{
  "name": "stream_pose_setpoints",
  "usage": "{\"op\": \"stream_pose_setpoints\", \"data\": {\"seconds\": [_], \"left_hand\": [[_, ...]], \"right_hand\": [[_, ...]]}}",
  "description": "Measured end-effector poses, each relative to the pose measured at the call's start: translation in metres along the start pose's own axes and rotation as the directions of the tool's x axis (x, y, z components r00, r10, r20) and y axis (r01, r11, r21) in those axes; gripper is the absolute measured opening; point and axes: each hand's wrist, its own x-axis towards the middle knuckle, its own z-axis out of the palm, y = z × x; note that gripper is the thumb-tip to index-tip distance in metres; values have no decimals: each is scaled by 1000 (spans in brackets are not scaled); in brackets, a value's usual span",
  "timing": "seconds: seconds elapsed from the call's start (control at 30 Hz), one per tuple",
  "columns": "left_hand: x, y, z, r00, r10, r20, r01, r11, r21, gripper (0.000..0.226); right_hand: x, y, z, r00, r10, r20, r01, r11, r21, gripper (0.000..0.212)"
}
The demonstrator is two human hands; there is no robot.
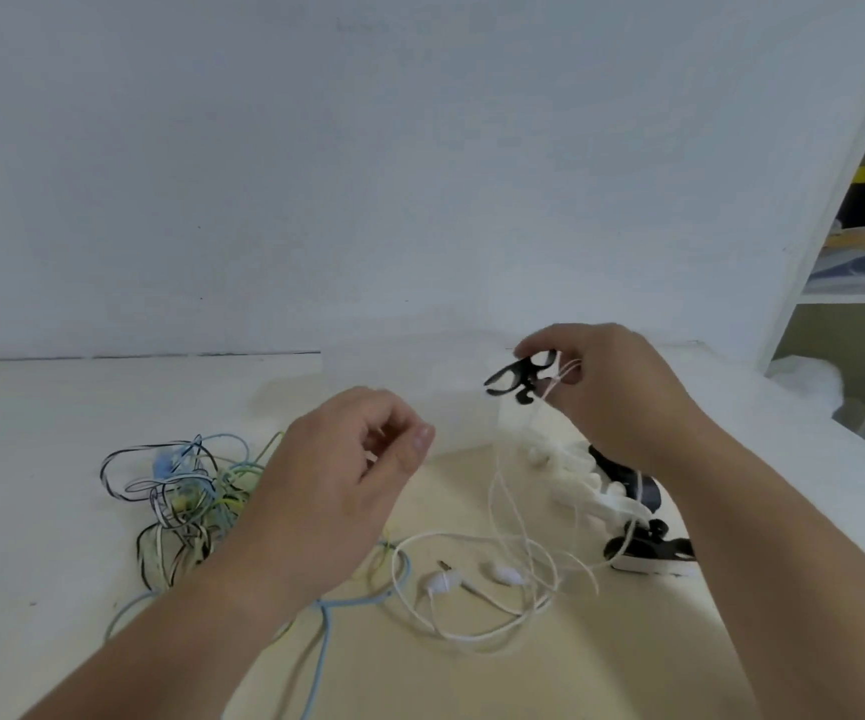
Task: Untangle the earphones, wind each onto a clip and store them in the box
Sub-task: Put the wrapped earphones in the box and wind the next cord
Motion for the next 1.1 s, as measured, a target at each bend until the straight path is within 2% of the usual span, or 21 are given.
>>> {"op": "stream_pose_setpoints", "data": {"seconds": [0.07, 0.2, 0.37, 0.5, 0.6, 0.67, 0.77, 0.83, 1.1], "left_hand": [[2, -2, -2, 998, -61, -14, 61, 997, -42, 9], [2, -2, 1, 979, -167, 120, 187, 965, -184, 36], [4, -2, 2, 965, -188, 181, 231, 938, -257, 35], [4, -2, 0, 936, -297, 189, 348, 855, -385, 34], [5, -6, 2, 920, -371, 127, 387, 810, -441, 32], [6, -7, 1, 919, -379, 107, 382, 794, -473, 31], [6, -8, -2, 934, -341, 106, 347, 802, -486, 30], [6, -7, -3, 947, -306, 102, 315, 810, -495, 32], [4, 0, 0, 968, -184, 171, 248, 815, -524, 39]], "right_hand": [[-14, -25, -2, 991, -117, 71, 115, 993, 29, 31], [-34, -56, 4, 922, -267, 280, 254, 964, 83, 30], [-37, -61, 12, 910, -304, 282, 275, 951, 138, 34], [-37, -61, 3, 921, -284, 266, 202, 934, 296, 40], [-36, -61, -7, 928, -234, 291, 102, 909, 404, 32], [-35, -60, -11, 918, -195, 346, 36, 908, 417, 28], [-36, -61, -10, 883, -171, 437, -48, 893, 447, 23], [-36, -61, -7, 876, -154, 457, -123, 844, 522, 18], [-33, -58, 3, 954, -103, 283, -114, 746, 656, 7]]}}
